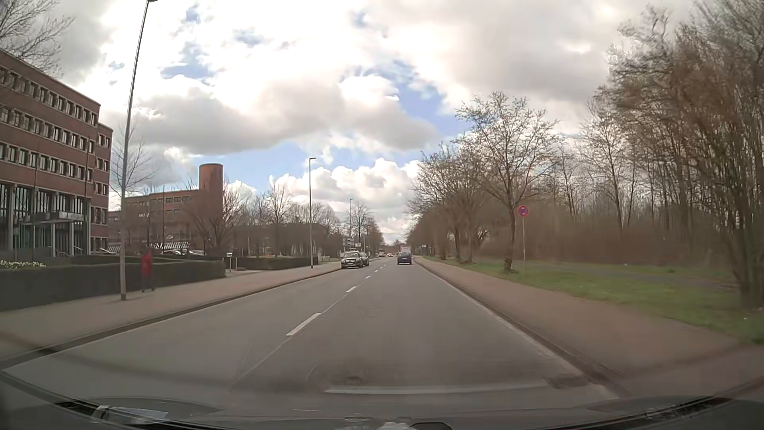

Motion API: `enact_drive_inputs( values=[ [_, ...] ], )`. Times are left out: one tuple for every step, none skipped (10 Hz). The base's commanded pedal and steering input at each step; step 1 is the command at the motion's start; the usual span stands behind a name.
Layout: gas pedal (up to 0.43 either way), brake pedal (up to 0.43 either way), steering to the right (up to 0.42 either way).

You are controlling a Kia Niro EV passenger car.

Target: Follow the waypoints while adhering to traffic rules and regulations

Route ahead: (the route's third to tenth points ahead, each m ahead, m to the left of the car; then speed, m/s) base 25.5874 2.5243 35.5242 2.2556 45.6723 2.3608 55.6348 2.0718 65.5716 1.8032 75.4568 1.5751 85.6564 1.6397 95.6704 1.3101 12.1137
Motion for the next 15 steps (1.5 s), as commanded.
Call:
enact_drive_inputs(
  values=[
    [0.189,0.0,-0.001],
    [0.189,0.0,-0.001],
    [0.189,0.0,-0.001],
    [0.189,0.0,-0.001],
    [0.189,0.0,-0.001],
    [0.177,0.0,-0.001],
    [0.177,0.0,-0.001],
    [0.169,0.0,-0.001],
    [0.169,0.0,-0.001],
    [0.157,0.0,-0.001],
    [0.15,0.0,-0.001],
    [0.15,0.0,-0.001],
    [0.15,0.0,-0.001],
    [0.15,0.0,-0.001],
    [0.15,0.0,-0.001]
  ],
)
